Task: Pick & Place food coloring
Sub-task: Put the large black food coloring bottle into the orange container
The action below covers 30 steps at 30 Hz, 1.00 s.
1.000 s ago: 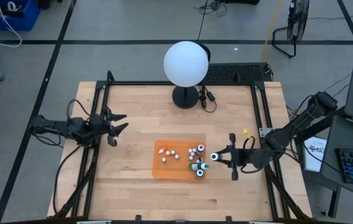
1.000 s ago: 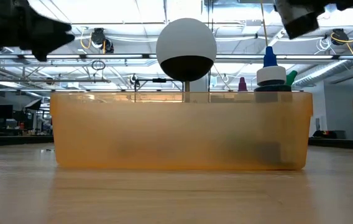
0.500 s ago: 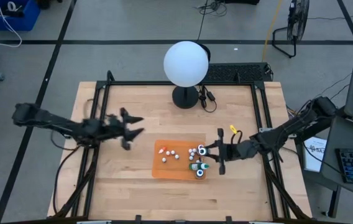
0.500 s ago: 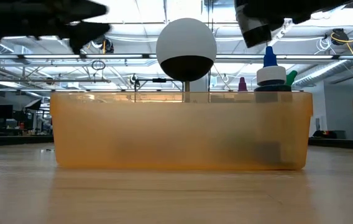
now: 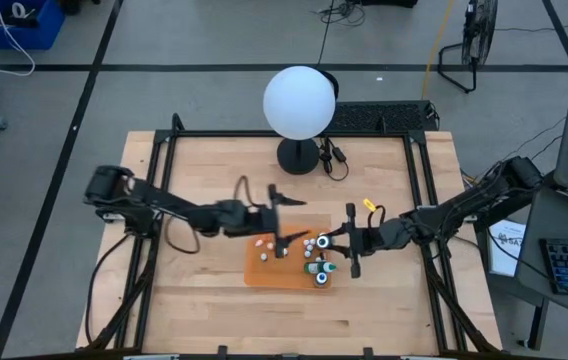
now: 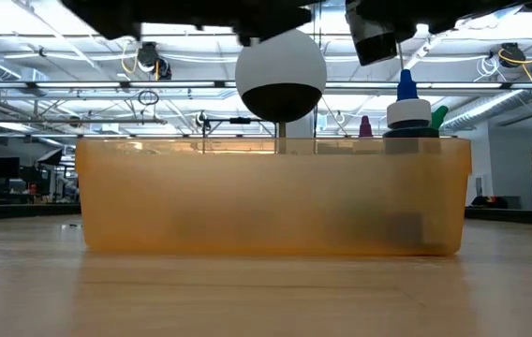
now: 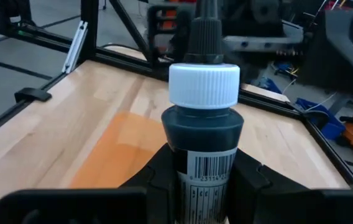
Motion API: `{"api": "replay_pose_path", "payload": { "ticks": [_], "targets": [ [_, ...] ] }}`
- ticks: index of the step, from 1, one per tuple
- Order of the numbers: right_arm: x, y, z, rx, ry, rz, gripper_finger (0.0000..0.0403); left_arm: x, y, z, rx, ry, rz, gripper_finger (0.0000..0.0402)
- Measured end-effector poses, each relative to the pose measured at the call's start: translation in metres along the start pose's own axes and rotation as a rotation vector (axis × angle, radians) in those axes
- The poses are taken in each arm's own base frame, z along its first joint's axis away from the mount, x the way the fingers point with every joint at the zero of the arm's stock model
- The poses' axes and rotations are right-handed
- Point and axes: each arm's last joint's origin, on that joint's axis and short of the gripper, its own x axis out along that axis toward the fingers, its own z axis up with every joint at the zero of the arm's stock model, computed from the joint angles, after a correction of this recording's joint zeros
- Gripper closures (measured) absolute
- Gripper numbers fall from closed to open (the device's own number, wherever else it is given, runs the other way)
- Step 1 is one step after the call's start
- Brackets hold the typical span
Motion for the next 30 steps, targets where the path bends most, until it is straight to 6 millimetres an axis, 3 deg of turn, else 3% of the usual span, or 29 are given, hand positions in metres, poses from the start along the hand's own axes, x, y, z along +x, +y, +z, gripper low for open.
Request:
{"api": "replay_pose_path", "payload": {
  "ticks": [4,8,22,30],
  "targets": [
    [-0.001,0.001,-0.001,-0.022,0.005,0.019,0.0327,0.024,-0.012,-0.003,-0.009,-0.008,-0.147,0.0068],
    [-0.001,0.003,-0.001,-0.031,-0.005,0.073,0.0327,0.035,-0.017,-0.002,-0.013,-0.034,-0.223,0.0082],
    [-0.001,0.003,0.004,-0.007,-0.045,0.059,0.0327,0.015,-0.009,0.017,-0.019,0.039,-0.271,0.0099],
    [0.003,-0.008,0.005,0.001,-0.064,0.023,0.0327,0.023,-0.015,0.004,-0.025,-0.010,-0.305,0.0109]
  ]
}}
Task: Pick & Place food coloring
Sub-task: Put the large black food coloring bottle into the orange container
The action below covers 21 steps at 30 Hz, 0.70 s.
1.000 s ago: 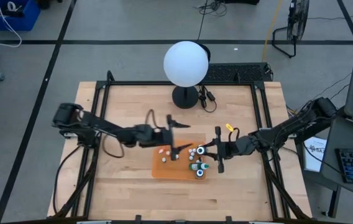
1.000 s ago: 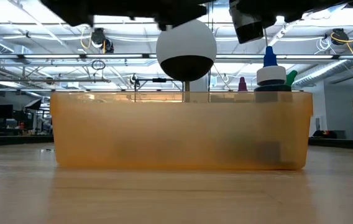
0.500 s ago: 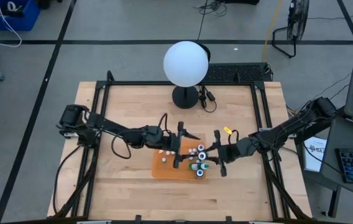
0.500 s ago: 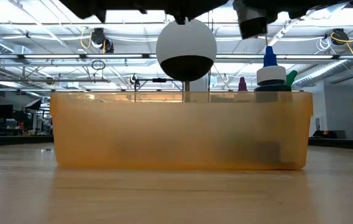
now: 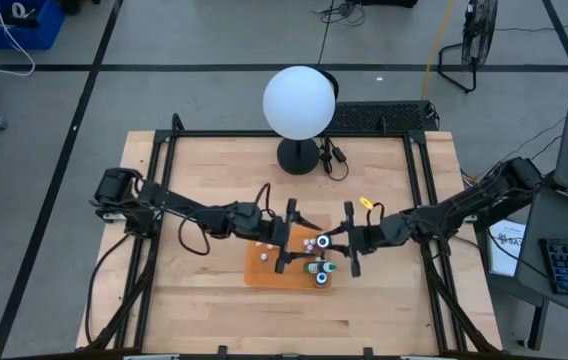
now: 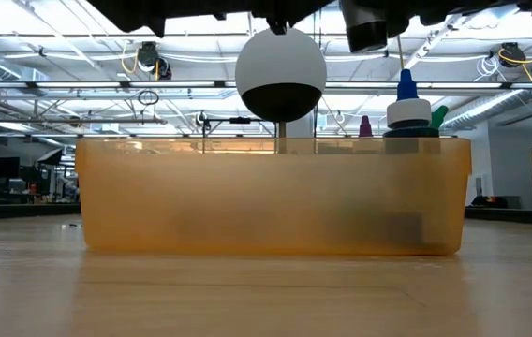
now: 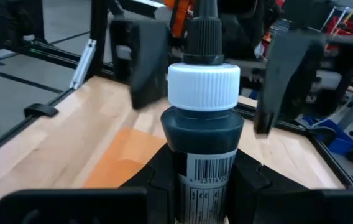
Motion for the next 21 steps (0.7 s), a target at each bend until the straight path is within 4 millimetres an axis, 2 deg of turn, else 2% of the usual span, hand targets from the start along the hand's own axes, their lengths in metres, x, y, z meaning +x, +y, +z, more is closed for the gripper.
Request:
{"api": "replay_pose_path", "payload": {
  "ticks": [6,12,21],
  "targets": [
    [0.004,-0.002,-0.005,-0.006,0.022,-0.011,0.0327,0.003,0.002,0.002,0.021,-0.096,0.014,0.0111],
    [0.006,-0.001,-0.005,-0.010,0.011,-0.010,0.0327,0.003,0.013,0.000,-0.024,-0.102,0.044,0.0112],
    [0.007,-0.001,-0.004,-0.020,0.004,-0.011,0.0327,0.003,0.013,0.000,-0.032,-0.105,0.022,0.0138]
  ]
}}
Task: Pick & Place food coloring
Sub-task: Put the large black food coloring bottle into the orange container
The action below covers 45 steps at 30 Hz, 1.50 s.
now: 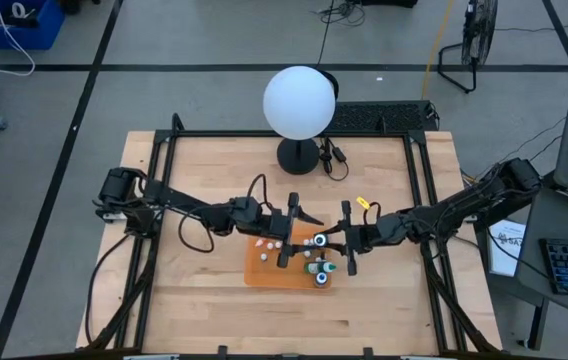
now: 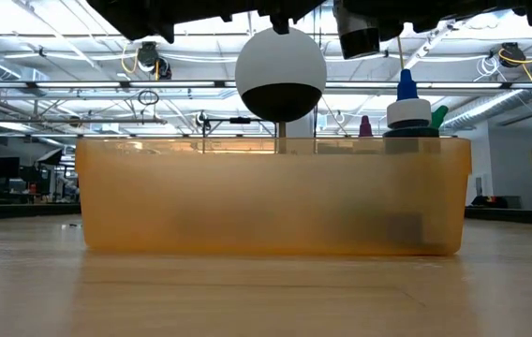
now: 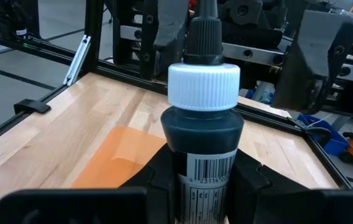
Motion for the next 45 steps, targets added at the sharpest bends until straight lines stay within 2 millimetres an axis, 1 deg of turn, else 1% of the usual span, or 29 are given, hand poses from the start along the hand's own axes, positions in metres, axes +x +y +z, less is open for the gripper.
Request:
{"api": "replay_pose_path", "payload": {
  "ticks": [7,11,13,15,17,18,21,23,28,31,34,37,41,45],
  "targets": [
    [0.000,0.000,0.000,0.001,-0.001,-0.006,0.0327,-0.001,0.007,-0.002,-0.052,0.005,0.007,0.0156],
    [0.000,0.000,0.000,0.001,-0.001,-0.005,0.0327,-0.001,0.008,-0.002,-0.054,0.003,-0.013,0.0179],
    [0.000,-0.001,0.000,0.001,-0.001,-0.007,0.0327,-0.001,0.008,-0.002,-0.041,0.003,-0.014,0.0200],
    [0.000,-0.001,0.000,0.001,0.000,-0.009,0.0325,-0.001,0.008,-0.002,-0.024,0.003,-0.014,0.0231],
    [0.000,-0.001,0.000,0.012,-0.003,-0.011,0.0305,-0.001,0.007,-0.002,-0.001,0.002,-0.014,0.0271],
    [0.000,-0.001,0.000,0.024,-0.004,-0.011,0.0289,-0.001,0.006,-0.001,0.008,0.000,-0.016,0.0284],
    [0.000,0.000,0.001,0.053,-0.007,-0.005,0.0242,-0.002,0.004,0.002,0.039,0.013,-0.010,0.0285],
    [0.000,0.000,0.001,0.067,-0.011,-0.003,0.0218,-0.004,0.002,0.007,0.063,0.041,-0.011,0.0285],
    [-0.001,0.001,0.002,0.109,-0.017,-0.001,0.0183,-0.019,-0.007,0.029,0.124,0.184,0.056,0.0285],
    [-0.001,0.002,0.002,0.127,-0.013,0.007,0.0174,-0.030,-0.016,0.040,0.140,0.278,0.050,0.0285],
    [-0.001,0.004,0.002,0.129,-0.012,0.017,0.0171,-0.037,-0.025,0.044,0.135,0.329,0.054,0.0285],
    [-0.001,0.004,0.003,0.131,-0.021,0.017,0.0172,-0.040,-0.034,0.041,0.141,0.352,0.060,0.0285],
    [-0.001,0.003,0.004,0.134,-0.033,0.011,0.0176,-0.042,-0.038,0.037,0.137,0.349,0.047,0.0285],
    [-0.001,0.003,0.005,0.136,-0.045,0.009,0.0175,-0.047,-0.043,0.027,0.082,0.404,0.029,0.0285]
  ]
}}
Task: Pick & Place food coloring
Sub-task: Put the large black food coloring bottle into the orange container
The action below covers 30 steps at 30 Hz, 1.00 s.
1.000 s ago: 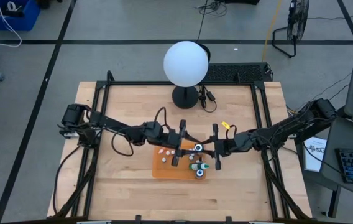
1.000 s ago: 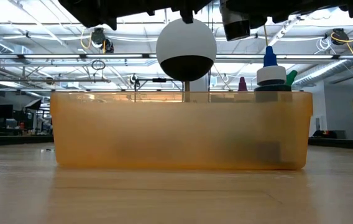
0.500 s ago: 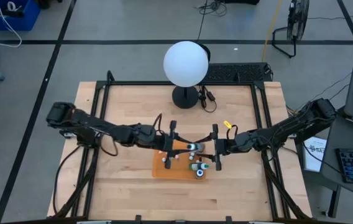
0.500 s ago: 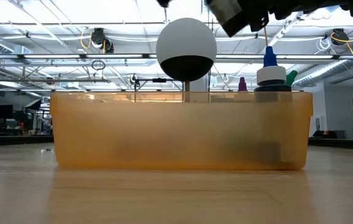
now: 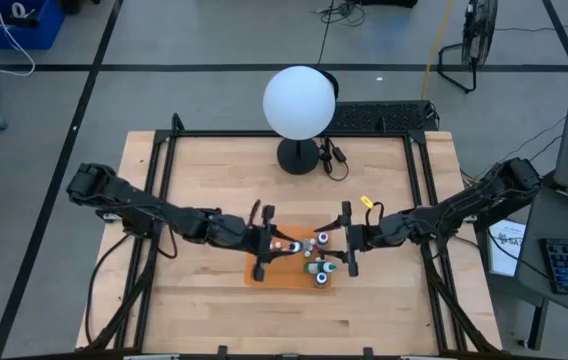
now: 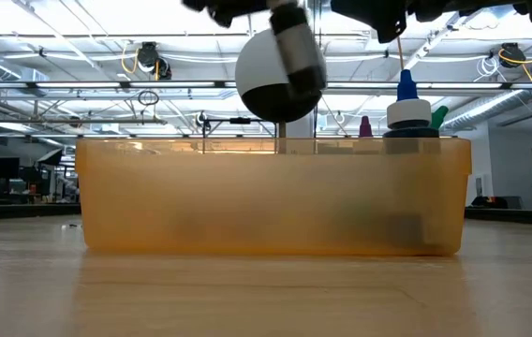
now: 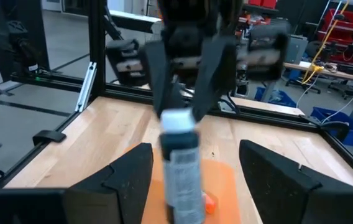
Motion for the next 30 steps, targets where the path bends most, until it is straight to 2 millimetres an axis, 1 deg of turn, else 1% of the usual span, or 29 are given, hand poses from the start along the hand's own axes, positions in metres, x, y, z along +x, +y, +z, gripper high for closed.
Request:
{"api": "replay_pose_path", "payload": {
  "ticks": [4,9,11,13,16,22,27,30],
  "targets": [
    [0.000,0.000,-0.001,0.004,0.005,0.000,0.0176,-0.002,-0.009,-0.012,-0.100,0.127,-0.042,0.0285],
    [0.000,0.000,0.000,0.008,-0.002,-0.001,0.0179,0.001,-0.026,-0.022,-0.167,0.204,-0.092,0.0285],
    [0.000,0.000,0.000,0.008,-0.003,-0.001,0.0179,0.005,-0.033,-0.026,-0.181,0.220,-0.103,0.0285],
    [0.000,0.000,0.000,0.008,-0.002,-0.001,0.0180,0.009,-0.040,-0.036,-0.182,0.270,-0.113,0.0285],
    [0.000,0.000,0.000,0.007,-0.003,-0.001,0.0181,0.021,-0.047,-0.048,-0.187,0.290,-0.115,0.0285],
    [0.000,0.000,0.000,0.006,0.000,-0.001,0.0180,0.038,-0.050,-0.066,-0.227,0.310,-0.135,0.0285],
    [0.000,0.000,0.000,0.006,0.003,-0.002,0.0180,0.041,-0.049,-0.068,-0.247,0.297,-0.187,0.0285],
    [0.000,0.000,0.000,0.007,0.000,-0.002,0.0179,0.041,-0.050,-0.068,-0.252,0.301,-0.175,0.0285]
  ]
}}
